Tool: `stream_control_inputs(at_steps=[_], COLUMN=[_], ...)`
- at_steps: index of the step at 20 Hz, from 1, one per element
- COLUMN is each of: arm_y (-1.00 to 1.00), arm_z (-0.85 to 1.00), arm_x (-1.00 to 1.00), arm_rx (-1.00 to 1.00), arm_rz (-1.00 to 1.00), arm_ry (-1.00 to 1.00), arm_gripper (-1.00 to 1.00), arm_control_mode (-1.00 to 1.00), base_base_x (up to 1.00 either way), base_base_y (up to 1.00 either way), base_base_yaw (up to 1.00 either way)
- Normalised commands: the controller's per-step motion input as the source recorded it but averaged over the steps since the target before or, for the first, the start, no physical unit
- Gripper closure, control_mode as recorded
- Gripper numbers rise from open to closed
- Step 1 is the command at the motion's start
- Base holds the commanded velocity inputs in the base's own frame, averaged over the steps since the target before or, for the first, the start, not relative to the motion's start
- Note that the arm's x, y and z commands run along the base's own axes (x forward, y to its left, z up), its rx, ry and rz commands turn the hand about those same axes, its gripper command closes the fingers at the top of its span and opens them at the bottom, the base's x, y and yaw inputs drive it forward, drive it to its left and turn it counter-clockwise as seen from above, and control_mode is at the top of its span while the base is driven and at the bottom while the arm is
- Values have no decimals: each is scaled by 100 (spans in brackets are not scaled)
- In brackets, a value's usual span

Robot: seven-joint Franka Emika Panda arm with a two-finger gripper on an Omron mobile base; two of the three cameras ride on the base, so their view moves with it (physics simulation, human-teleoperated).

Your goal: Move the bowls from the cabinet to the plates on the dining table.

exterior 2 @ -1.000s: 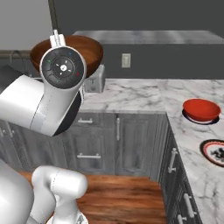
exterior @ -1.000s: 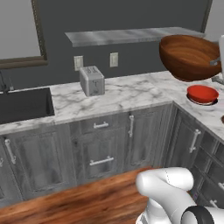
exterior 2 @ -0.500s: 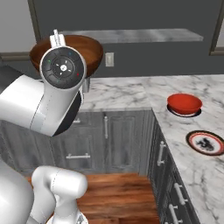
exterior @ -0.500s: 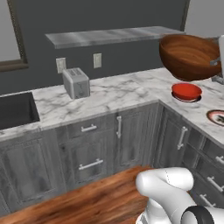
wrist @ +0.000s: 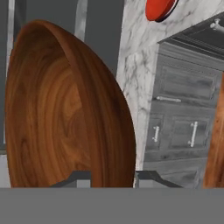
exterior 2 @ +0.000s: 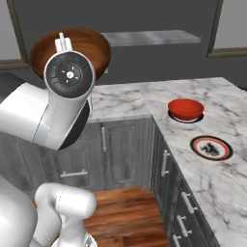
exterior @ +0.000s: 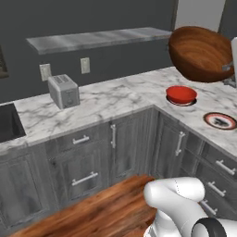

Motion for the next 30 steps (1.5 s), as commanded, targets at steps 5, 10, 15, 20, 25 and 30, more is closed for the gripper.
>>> stream_control_inputs(at_steps=[5, 10, 15, 20, 25, 30], arm_y=[0, 0, 0, 0, 0, 0], arm_z=[0, 0, 0, 0, 0, 0], arm_x=[0, 0, 0, 0, 0, 0], arm_rx=[0, 0, 0, 0, 0, 0], arm_rz=[0, 0, 0, 0, 0, 0], arm_ry=[0, 0, 0, 0, 0, 0], arm_gripper=[100, 100, 100, 100, 100, 100], arm_control_mode=[100, 100, 100, 100, 100, 100], base_base_x=[0, 0, 0, 0, 0, 1], base_base_y=[0, 0, 0, 0, 0, 2], base_base_yaw=[-25, -25, -25, -25, -25, -25])
